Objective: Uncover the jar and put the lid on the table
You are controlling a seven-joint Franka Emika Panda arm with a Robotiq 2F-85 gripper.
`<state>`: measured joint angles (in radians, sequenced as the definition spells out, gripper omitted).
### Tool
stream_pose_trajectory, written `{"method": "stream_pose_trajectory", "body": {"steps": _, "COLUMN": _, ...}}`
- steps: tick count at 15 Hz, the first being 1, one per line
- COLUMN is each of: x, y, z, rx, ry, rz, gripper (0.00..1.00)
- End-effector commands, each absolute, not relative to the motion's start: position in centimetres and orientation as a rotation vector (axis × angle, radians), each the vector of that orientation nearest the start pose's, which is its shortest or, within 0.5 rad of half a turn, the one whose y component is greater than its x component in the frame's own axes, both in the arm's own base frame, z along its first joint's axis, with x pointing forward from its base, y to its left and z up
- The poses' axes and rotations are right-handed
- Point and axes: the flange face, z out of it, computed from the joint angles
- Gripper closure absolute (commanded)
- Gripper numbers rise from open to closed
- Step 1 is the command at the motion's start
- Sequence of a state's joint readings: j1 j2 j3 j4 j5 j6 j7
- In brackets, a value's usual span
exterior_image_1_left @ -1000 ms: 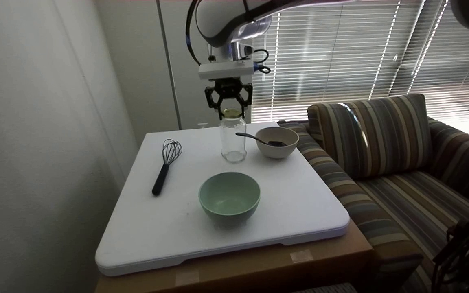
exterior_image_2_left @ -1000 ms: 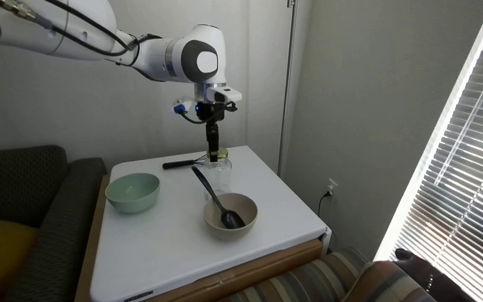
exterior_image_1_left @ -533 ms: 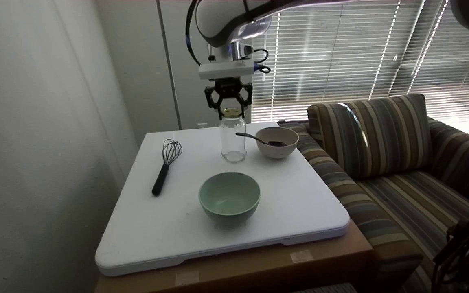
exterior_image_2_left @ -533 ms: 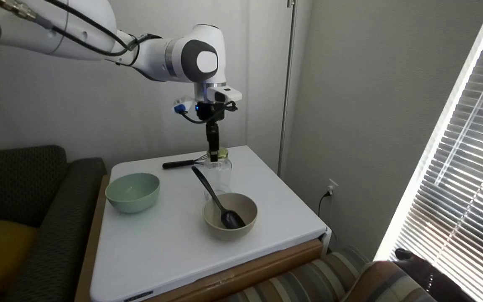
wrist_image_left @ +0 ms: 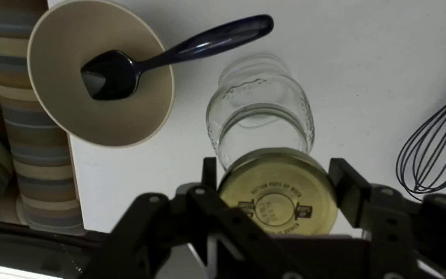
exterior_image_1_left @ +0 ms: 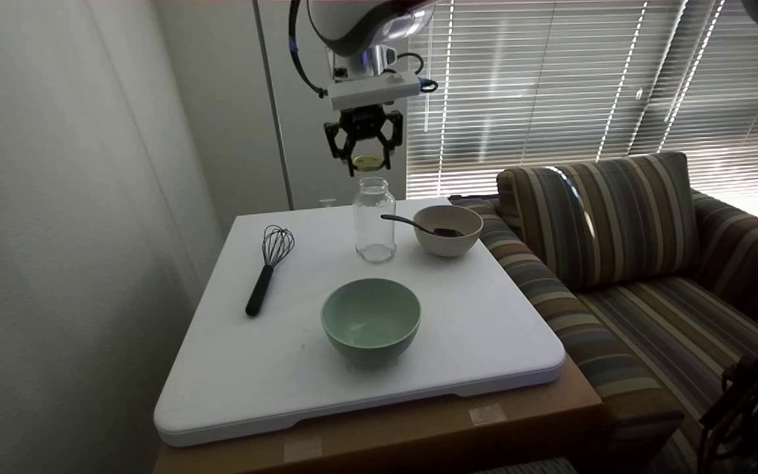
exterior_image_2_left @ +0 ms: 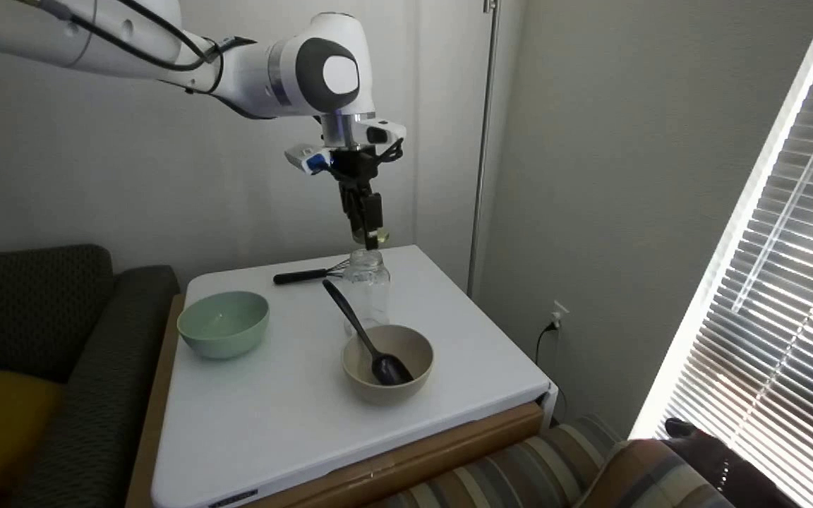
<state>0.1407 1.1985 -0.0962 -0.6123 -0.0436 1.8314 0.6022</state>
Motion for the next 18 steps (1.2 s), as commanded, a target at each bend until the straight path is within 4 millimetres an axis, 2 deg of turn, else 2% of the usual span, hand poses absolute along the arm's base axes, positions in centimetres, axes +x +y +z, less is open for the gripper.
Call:
{"method": "stream_pose_trajectory", "body": {"steps": 1, "x": 79.8, "y": 7.4, "z": 28.7, "rx": -3.219, "ry": 0.543, "rz": -0.051, "gripper": 0.53}}
{"method": "stream_pose_trajectory", "body": {"steps": 5, "x": 79.4, "y": 8.3, "z": 31.6, "rx": -3.238, "ry": 0.22, "rz": -0.038, "gripper": 0.53}}
{"method": "stream_pose_trajectory", "body": {"steps": 7, "x": 78.4, "y": 8.6, "z": 32.7, "rx": -3.24, "ry": 0.093, "rz": 0.058, "gripper": 0.53}}
{"method": "stream_pose_trajectory", "body": {"steps": 10, "x": 77.1, "y": 8.1, "z": 33.1, "rx": -3.238, "ry": 0.077, "rz": 0.195, "gripper": 0.53}}
{"method": "stream_pose_trajectory", "body": {"steps": 11, "x": 77.2, "y": 7.6, "z": 33.3, "rx": -3.25, "ry": 0.086, "rz": 0.165, "gripper": 0.53}}
{"method": "stream_pose_trajectory", "body": {"steps": 12, "x": 78.1, "y": 8.6, "z": 32.8, "rx": -3.253, "ry": 0.113, "rz": 0.112, "gripper": 0.53}}
{"method": "stream_pose_trajectory", "body": {"steps": 13, "x": 78.1, "y": 8.6, "z": 32.9, "rx": -3.253, "ry": 0.114, "rz": 0.111, "gripper": 0.28}}
{"method": "stream_pose_trajectory", "body": {"steps": 16, "x": 78.1, "y": 8.8, "z": 32.7, "rx": -3.254, "ry": 0.112, "rz": 0.114, "gripper": 0.28}}
{"method": "stream_pose_trajectory", "body": {"steps": 17, "x": 78.1, "y": 8.9, "z": 32.6, "rx": -3.254, "ry": 0.111, "rz": 0.115, "gripper": 0.53}}
{"method": "stream_pose_trajectory", "body": {"steps": 18, "x": 77.9, "y": 8.9, "z": 31.7, "rx": -3.258, "ry": 0.125, "rz": 0.144, "gripper": 0.53}}
